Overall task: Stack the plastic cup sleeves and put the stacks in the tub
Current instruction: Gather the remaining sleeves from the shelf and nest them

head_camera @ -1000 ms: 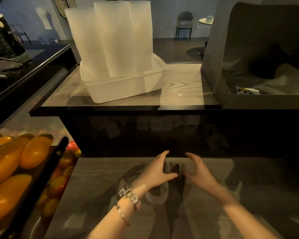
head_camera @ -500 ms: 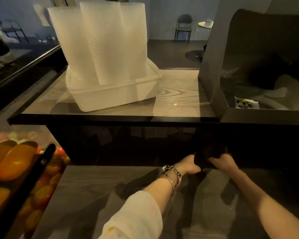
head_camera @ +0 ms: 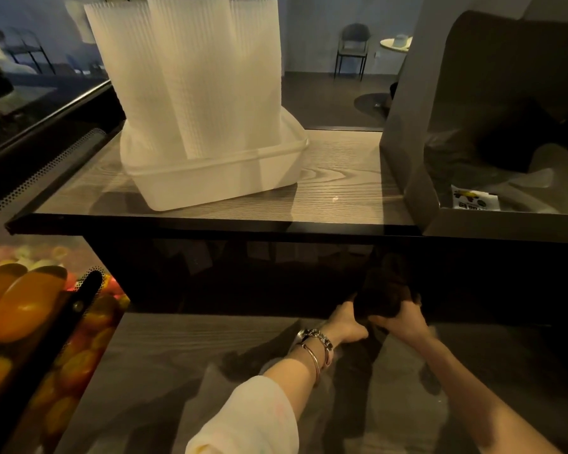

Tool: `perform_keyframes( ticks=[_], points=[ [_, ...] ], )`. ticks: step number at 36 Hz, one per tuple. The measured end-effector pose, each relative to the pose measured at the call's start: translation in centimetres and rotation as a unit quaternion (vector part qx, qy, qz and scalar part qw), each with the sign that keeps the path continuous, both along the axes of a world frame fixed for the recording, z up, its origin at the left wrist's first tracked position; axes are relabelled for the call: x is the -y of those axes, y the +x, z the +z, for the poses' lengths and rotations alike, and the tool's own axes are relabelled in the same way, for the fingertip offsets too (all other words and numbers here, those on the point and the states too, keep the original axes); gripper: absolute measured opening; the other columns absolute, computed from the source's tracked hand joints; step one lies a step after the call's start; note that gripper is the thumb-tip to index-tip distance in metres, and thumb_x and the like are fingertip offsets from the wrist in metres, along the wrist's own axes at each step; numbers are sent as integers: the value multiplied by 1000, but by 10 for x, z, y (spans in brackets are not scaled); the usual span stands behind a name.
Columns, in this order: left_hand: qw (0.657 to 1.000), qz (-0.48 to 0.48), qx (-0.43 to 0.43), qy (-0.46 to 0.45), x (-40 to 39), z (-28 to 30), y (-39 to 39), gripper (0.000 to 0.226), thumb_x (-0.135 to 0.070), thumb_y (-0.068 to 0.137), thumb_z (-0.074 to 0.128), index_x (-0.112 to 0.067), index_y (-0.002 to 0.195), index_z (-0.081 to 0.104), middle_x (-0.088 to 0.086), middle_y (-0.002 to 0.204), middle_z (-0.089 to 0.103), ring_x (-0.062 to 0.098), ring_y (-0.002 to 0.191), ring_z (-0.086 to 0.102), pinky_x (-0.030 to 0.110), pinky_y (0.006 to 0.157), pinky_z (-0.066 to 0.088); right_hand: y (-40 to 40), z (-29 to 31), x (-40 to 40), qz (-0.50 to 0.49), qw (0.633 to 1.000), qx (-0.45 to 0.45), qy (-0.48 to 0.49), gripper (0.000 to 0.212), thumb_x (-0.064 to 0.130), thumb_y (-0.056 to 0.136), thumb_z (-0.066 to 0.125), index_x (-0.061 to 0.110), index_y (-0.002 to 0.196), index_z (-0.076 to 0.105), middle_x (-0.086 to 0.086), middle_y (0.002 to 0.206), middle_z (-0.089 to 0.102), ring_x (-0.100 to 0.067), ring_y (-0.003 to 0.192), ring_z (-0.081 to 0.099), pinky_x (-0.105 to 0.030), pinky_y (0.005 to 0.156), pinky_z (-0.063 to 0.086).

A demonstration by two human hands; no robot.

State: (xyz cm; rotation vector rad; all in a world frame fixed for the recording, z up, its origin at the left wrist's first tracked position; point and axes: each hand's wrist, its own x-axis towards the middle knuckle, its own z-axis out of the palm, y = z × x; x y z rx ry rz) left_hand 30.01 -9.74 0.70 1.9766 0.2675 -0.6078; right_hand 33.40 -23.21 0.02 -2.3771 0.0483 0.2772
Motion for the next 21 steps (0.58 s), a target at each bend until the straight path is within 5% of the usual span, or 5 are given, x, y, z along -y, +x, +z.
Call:
perform_keyframes(
  ticks=[3,6,13,18,21],
  points=[
    [1000,10,3,3,-3,1,8,83,-6,83,60,-23,148,12,11,138,41,28,125,44,36,103,41,6,1,3,-41,999,-8,29,76,9,73,78,6,136,37,-19,132,47,-37,125,42,-38,96,41],
    [1000,1,-2,16,-4,4,16,70,-10,84,60,-17,144,26,13,135,44,29,123,45,36,101,43,12,0,7,-45,998,-14,49,93,7,69,80,8,143,24,-21,137,43,-38,127,42,-40,97,41],
    [994,-54,-49,80,3,0,35,41,-25,87,60,-12,125,53,9,127,52,24,116,51,25,76,39,11,-8,10,-32,996,-36,71,80,1,69,78,5,137,36,-19,128,51,-33,120,49,-31,85,42],
    [996,-42,-32,65,6,-6,34,43,-21,88,59,-11,129,50,12,129,52,27,119,51,29,89,44,9,-12,10,-7,996,-27,81,68,-8,68,76,-3,128,45,-23,121,56,-36,116,52,-40,92,45],
    [997,-38,34,49,2,-10,28,69,-18,88,57,-28,147,22,11,139,41,30,126,44,30,97,40,5,-14,4,17,996,-21,79,63,-9,68,74,-5,126,47,-22,118,59,-35,115,55,-45,96,45]
  ],
)
